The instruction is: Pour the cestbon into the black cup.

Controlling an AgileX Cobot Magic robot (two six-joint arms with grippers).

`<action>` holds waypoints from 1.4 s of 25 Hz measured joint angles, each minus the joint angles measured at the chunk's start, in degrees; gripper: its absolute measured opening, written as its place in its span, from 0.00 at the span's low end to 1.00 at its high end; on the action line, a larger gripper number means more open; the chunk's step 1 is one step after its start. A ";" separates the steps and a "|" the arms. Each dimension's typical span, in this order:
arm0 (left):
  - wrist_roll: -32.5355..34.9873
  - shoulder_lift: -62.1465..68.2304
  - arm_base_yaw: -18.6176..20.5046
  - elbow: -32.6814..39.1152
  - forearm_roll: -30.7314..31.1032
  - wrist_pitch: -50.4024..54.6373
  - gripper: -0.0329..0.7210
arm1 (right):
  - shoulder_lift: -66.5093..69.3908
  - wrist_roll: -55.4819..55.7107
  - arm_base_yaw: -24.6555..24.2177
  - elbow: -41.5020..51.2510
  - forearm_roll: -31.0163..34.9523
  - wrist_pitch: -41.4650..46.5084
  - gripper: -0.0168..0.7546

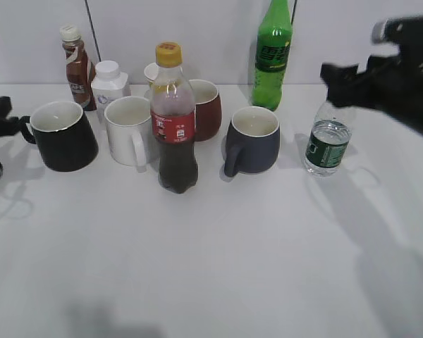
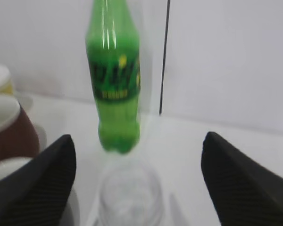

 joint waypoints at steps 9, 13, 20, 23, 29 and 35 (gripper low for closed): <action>0.00 -39.39 0.00 -0.46 -3.88 52.54 0.55 | -30.83 0.00 0.00 -0.07 -0.23 30.15 0.85; -0.01 -59.37 0.00 -0.46 -7.66 69.19 0.71 | -45.90 0.00 0.00 -0.07 0.14 51.65 0.84; -0.13 -83.43 0.00 -0.52 -10.12 93.97 0.76 | -70.22 0.00 0.00 -0.17 0.03 88.20 0.82; -0.25 -87.66 0.00 -0.52 -9.44 102.57 0.76 | -78.40 0.00 0.00 -0.17 0.03 100.82 0.81; -2.00 -92.64 0.00 -0.37 -5.88 116.39 0.76 | -93.62 0.00 0.00 3.33 -1.29 114.62 0.80; -2.06 -97.26 -0.31 1.59 -3.61 114.96 0.76 | -101.90 -0.10 0.00 8.83 -3.39 111.91 0.79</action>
